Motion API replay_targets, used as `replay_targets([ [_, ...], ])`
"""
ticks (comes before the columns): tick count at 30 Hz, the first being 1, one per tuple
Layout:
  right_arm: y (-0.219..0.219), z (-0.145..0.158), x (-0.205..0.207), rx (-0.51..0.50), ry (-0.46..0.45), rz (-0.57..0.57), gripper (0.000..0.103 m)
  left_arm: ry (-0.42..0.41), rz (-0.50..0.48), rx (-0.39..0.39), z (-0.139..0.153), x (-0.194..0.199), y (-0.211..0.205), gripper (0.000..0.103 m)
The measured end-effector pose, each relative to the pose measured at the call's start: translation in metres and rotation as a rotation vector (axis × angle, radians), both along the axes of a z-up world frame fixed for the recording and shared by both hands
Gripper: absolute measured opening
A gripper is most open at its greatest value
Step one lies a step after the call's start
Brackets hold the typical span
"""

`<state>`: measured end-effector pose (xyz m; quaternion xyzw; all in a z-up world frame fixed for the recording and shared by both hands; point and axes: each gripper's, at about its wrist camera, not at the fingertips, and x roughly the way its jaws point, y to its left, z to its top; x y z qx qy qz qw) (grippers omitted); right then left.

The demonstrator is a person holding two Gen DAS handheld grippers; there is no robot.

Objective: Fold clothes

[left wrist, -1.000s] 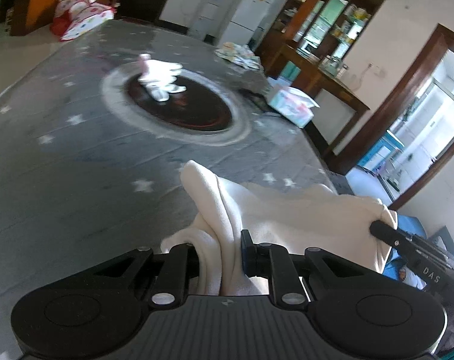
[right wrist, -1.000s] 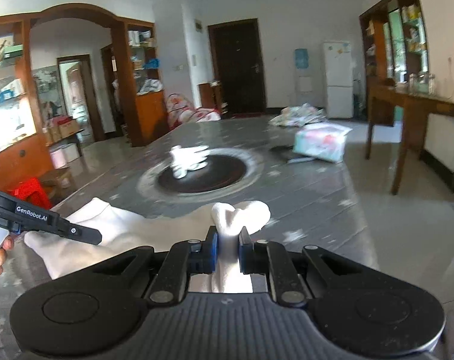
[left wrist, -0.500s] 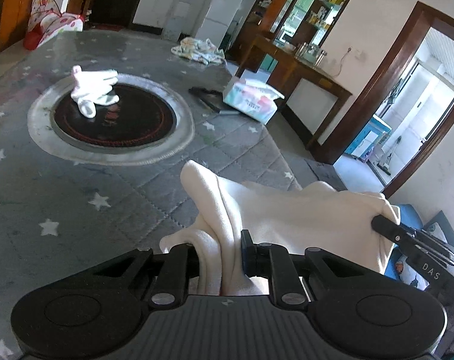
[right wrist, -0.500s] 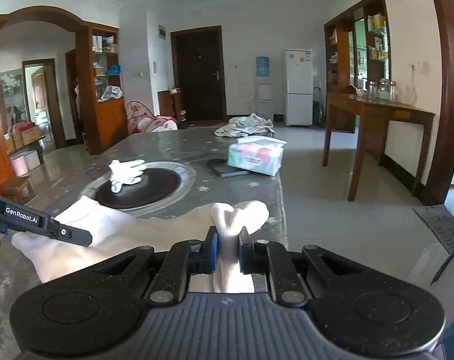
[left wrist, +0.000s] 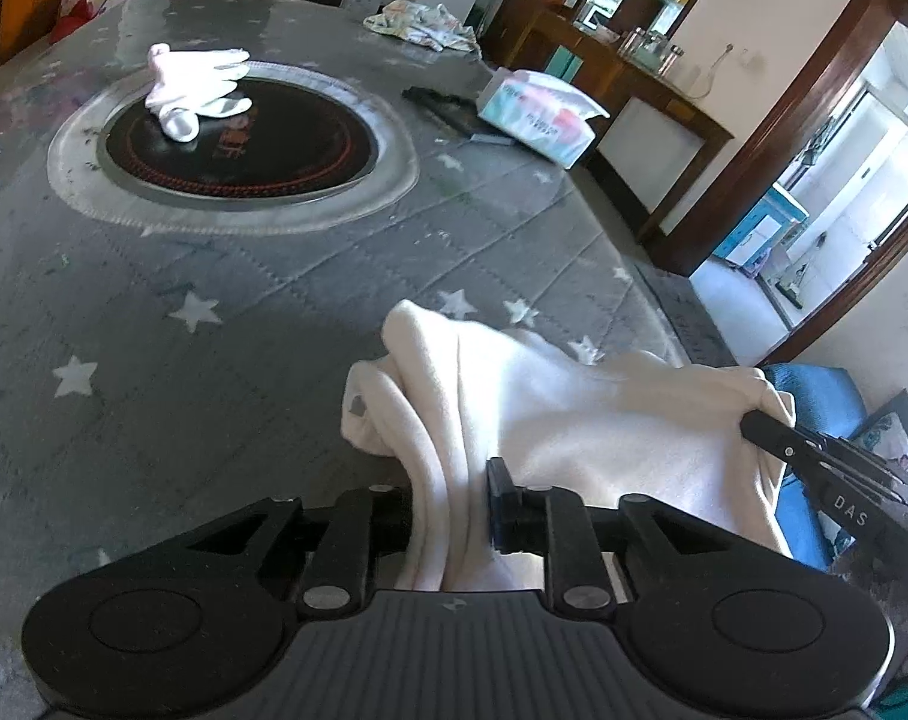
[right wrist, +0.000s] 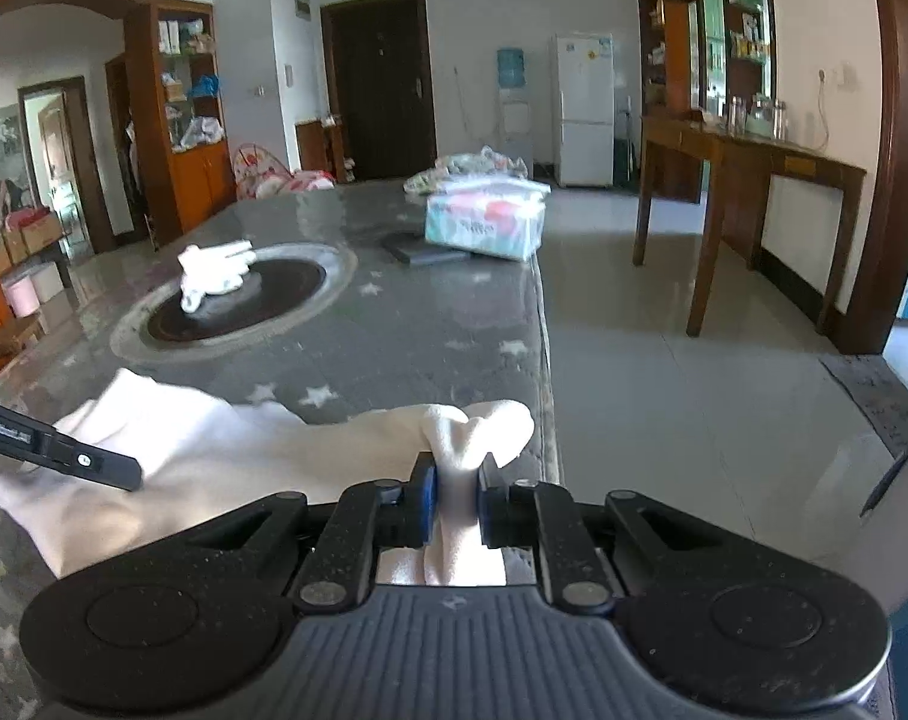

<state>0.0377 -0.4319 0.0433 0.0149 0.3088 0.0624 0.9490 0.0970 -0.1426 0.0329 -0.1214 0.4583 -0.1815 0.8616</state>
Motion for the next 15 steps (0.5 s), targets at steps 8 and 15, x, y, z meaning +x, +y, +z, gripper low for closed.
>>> replay_targets([
  [8, 0.000, -0.010, 0.006, -0.055, 0.026, -0.012, 0.022, -0.035, -0.046, 0.061, -0.002, -0.010, 0.000, 0.042],
  [15, 0.008, -0.003, 0.007, -0.074, -0.024, 0.024, 0.034, -0.019, -0.004, -0.014, 0.000, 0.007, 0.016, 0.053],
])
